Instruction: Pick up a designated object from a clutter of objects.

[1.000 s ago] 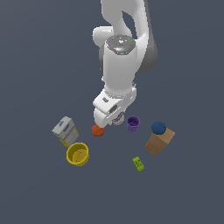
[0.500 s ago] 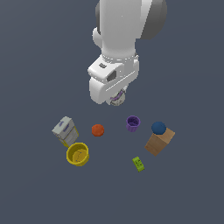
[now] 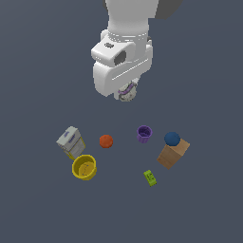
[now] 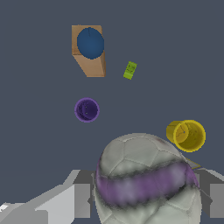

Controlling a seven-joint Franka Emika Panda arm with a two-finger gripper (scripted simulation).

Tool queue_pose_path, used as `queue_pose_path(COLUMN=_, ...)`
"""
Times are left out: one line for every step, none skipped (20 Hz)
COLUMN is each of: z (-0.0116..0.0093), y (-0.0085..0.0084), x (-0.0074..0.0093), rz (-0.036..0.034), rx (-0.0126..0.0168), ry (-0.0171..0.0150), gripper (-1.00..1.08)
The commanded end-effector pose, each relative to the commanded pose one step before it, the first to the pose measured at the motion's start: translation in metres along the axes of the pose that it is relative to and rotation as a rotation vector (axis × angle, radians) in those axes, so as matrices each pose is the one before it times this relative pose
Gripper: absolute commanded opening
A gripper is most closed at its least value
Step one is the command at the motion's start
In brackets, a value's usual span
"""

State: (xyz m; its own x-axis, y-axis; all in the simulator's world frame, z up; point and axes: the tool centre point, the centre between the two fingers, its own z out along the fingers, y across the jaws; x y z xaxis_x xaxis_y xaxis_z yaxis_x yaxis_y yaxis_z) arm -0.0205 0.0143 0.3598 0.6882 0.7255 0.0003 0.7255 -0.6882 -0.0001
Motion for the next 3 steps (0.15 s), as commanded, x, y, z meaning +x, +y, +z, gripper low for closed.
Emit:
queue_pose_path(z=-0.00508, y=-0.0002, x=-0.00077, rz=0.00023, rx=0.00007, ry=-0.00005, gripper=-1.0)
queue_pose_path(z=-0.00066, y=0.00004, x=-0.00003, rz=0.0, rx=0.0, ry=0.0, gripper=-1.0)
queue_pose_path(z=-0.0002, y=0.00002, x=0.0, rz=0.0, rx=0.0, ry=0.0, gripper=-1.0)
